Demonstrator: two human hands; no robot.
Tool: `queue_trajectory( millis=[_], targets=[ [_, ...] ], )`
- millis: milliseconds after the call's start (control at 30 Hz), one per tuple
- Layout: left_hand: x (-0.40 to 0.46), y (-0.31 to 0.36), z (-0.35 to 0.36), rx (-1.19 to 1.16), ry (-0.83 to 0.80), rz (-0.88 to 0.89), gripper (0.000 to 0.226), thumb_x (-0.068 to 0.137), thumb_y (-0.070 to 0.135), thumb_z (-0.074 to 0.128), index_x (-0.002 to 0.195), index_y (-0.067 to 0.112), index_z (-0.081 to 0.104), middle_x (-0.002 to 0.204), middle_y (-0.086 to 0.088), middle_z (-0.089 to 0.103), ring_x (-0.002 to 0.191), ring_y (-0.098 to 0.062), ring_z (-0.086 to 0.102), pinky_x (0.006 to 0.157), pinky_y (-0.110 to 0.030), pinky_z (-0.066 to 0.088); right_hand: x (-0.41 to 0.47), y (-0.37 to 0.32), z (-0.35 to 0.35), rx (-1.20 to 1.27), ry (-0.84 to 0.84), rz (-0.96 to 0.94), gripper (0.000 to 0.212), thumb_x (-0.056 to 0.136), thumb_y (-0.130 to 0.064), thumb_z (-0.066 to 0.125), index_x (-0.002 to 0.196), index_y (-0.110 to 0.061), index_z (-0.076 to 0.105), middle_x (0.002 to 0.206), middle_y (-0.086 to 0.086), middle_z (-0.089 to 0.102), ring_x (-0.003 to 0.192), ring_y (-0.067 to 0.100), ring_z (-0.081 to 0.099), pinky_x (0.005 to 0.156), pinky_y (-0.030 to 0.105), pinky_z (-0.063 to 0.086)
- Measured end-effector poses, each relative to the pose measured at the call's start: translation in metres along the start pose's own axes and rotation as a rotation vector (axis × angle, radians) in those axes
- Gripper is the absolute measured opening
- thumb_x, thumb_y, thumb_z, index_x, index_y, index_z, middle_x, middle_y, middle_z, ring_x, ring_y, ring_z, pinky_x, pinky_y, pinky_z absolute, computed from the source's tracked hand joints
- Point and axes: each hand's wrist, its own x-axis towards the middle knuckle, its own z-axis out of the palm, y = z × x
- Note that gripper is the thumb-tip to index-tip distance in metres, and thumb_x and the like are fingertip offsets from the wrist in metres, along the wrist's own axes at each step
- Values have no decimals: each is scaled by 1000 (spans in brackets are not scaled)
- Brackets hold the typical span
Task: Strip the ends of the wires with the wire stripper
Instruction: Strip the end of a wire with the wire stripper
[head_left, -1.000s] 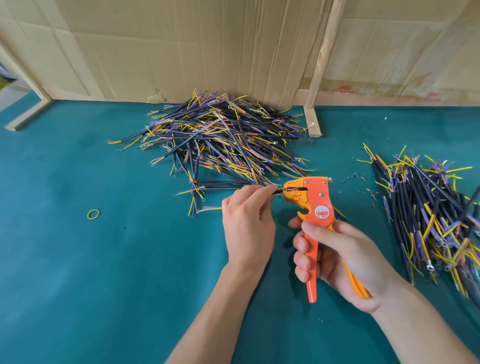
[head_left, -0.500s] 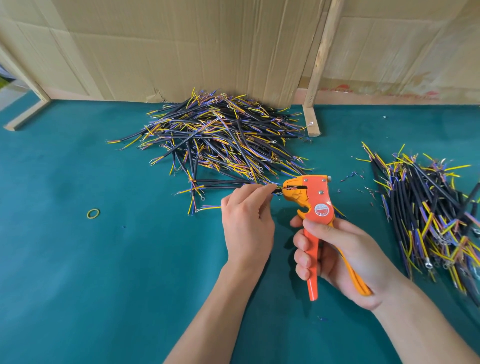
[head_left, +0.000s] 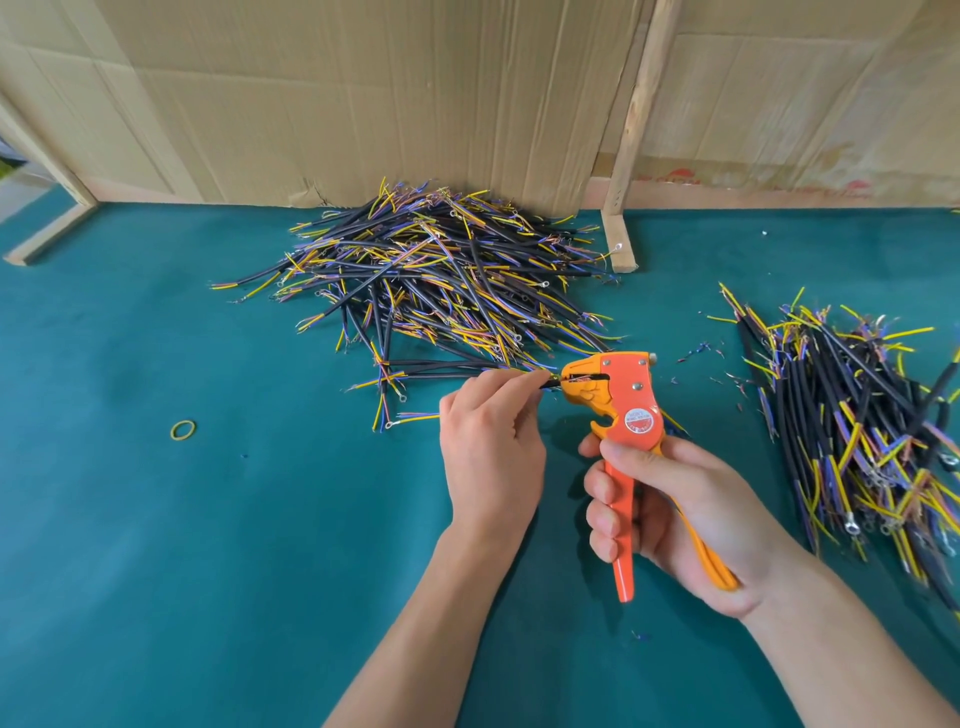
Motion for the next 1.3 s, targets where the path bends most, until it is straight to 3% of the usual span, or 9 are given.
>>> queue_trajectory(
  millis=[167, 300, 433, 500, 600, 700, 800, 1133, 1300],
  targets=[
    [-1, -1, 0, -15, -9, 12, 24, 85, -1, 70, 97, 17, 80, 91, 4, 73, 84, -24, 67, 80, -49, 51, 1, 0, -1, -13, 21, 8, 15, 88, -17, 71, 96, -6, 64, 71, 13, 49, 53, 26, 45, 46, 35, 43],
    [0, 0, 0, -5, -29, 42, 25, 83, -2, 71, 96, 17, 81, 86, 4, 72, 79, -24, 65, 74, -44, 54, 2, 1, 1, -62, 126, -18, 32, 80, -29, 74, 91, -14, 48, 61, 3, 38, 42, 14, 31, 36, 24, 30],
    [-1, 0, 0, -44, -29, 16, 23, 86, 0, 70, 98, 17, 80, 88, 5, 72, 82, -23, 67, 73, -43, 54, 2, 2, 3, -50, 121, -16, 34, 78, -34, 76, 87, -11, 52, 59, 3, 40, 39, 15, 33, 35, 24, 31],
    [-1, 0, 1, -51, -17, 17, 21, 87, 0, 70, 98, 16, 80, 90, 4, 73, 83, -25, 67, 75, -44, 54, 1, 1, 2, -10, 77, -12, 29, 79, -29, 77, 89, -9, 57, 63, 8, 48, 44, 20, 42, 39, 28, 38],
    [0, 1, 0, -52, 6, -1, 19, 87, 2, 69, 98, 14, 80, 91, 2, 73, 84, -25, 68, 77, -47, 54, 0, -2, 0, 17, 0, 12, 28, 81, -14, 80, 101, -2, 65, 82, 24, 61, 64, 36, 60, 58, 44, 55],
    [0, -1, -1, -46, 14, -17, 18, 88, 4, 68, 98, 14, 80, 91, 2, 73, 86, -24, 68, 79, -48, 54, -2, -2, -6, 2, -60, 46, 37, 81, -12, 75, 114, 2, 65, 99, 35, 65, 78, 44, 66, 73, 51, 58],
    [0, 1, -1, -48, 2, -17, 18, 88, 4, 68, 98, 14, 80, 91, 2, 73, 86, -24, 68, 78, -49, 53, -2, -2, -8, -15, -80, 62, 44, 82, -8, 72, 122, 6, 60, 106, 38, 65, 81, 45, 68, 75, 51, 59],
    [0, 0, 0, -52, -1, 0, 19, 87, 2, 69, 97, 16, 79, 91, 3, 73, 86, -24, 68, 79, -50, 52, -1, -1, -4, -7, -68, 44, 24, 84, -11, 75, 105, -1, 69, 86, 25, 60, 70, 38, 60, 64, 48, 56],
    [-1, 1, -1, -43, 5, -1, 20, 87, 2, 70, 97, 16, 79, 91, 3, 73, 86, -23, 67, 81, -50, 51, -1, -1, -2, 8, -67, 40, 42, 66, -23, 95, 95, -4, 71, 78, 20, 57, 62, 34, 56, 58, 44, 53]
  ],
)
